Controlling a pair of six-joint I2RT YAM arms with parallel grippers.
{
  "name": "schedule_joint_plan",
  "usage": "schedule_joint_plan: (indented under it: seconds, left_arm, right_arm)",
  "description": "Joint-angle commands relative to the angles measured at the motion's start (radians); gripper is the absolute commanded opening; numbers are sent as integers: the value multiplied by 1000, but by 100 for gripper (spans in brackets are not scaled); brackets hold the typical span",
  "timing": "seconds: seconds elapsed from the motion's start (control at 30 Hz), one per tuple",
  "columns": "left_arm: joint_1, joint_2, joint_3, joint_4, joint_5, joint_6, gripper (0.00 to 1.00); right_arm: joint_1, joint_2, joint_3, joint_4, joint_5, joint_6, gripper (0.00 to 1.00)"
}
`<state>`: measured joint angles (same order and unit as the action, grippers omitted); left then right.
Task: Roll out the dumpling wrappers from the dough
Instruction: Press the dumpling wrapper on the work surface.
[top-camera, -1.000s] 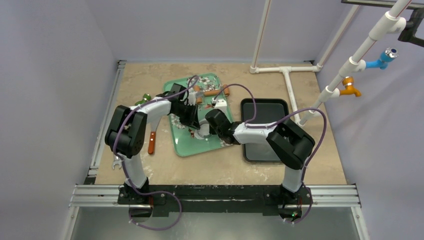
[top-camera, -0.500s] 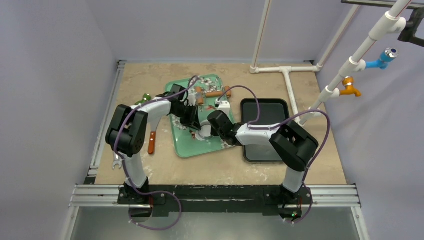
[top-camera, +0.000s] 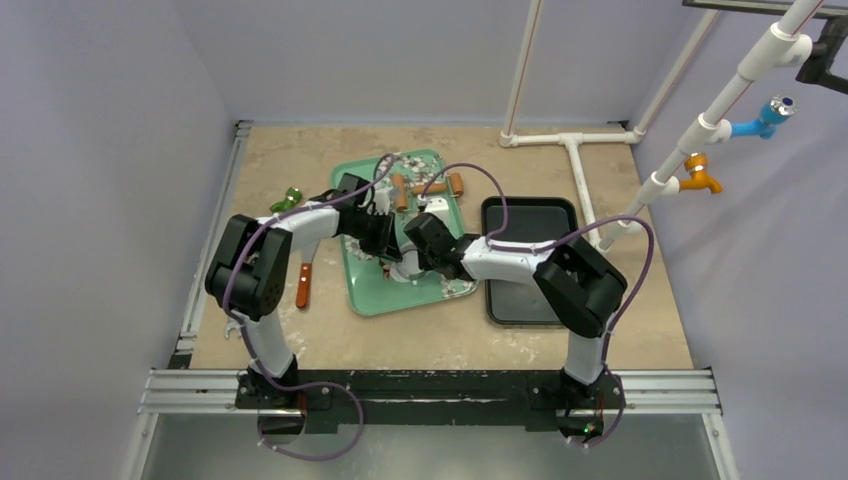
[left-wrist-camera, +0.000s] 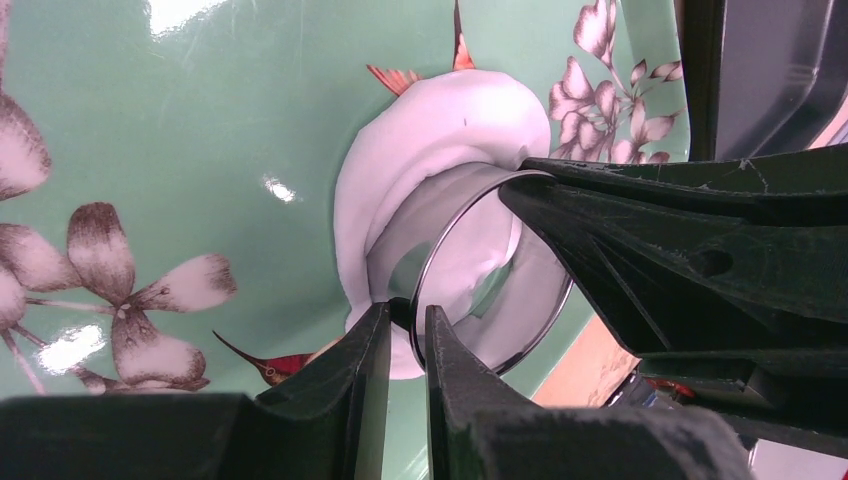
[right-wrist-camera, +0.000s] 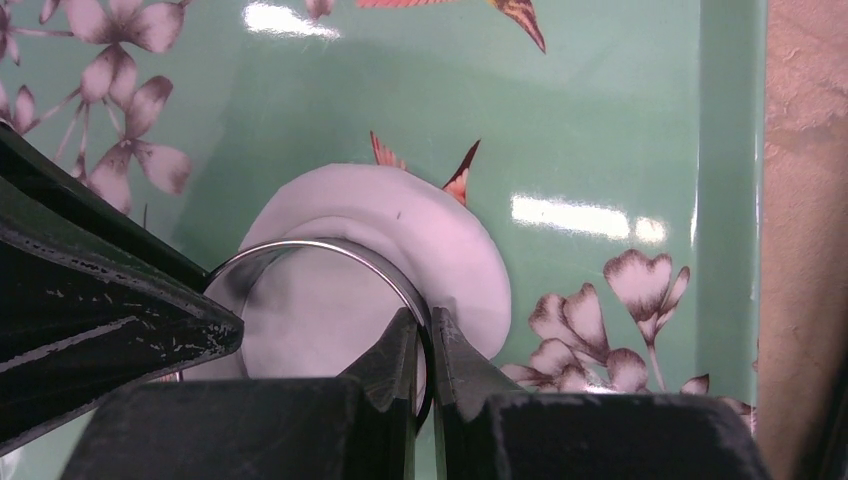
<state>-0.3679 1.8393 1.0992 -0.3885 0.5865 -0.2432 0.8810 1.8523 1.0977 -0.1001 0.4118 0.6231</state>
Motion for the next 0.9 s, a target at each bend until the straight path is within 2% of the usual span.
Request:
schedule_joint_plan:
  seconds: [0.0,0.2,0.33,0.43,0.53,0.63,0.73,0.87]
  left_arm:
    - [-31,52,-74,-61,-37,45,0]
    - [-16,97,74,-87,-21,34,0]
    - [-11,116,116,-87,-44,43,0]
    - [-12,94,70,-83,-28,41,0]
    - [-38,32,-20,-54,-24,43,0]
    - [-48,34,-65,-57,8,26,0]
    - [-49,54,-73,-63,20,26,0]
    - [-32,84,20,-86,15,45,0]
  right_arm:
    - [-16,70,25,-31,-12,-22,0]
    - [27,0,-145,2,-51,128,0]
    - [70,-33,-172,-7,-54,176,0]
    - [62,-28,-161,11,-69,151,0]
    - [35,7,-82,-11,-37,80,0]
    - [0,47,-4,-16,-34,15,0]
    - [-27,59,24,-27,-40,-8,0]
    - [-33,35,-42,-37,-61,36,0]
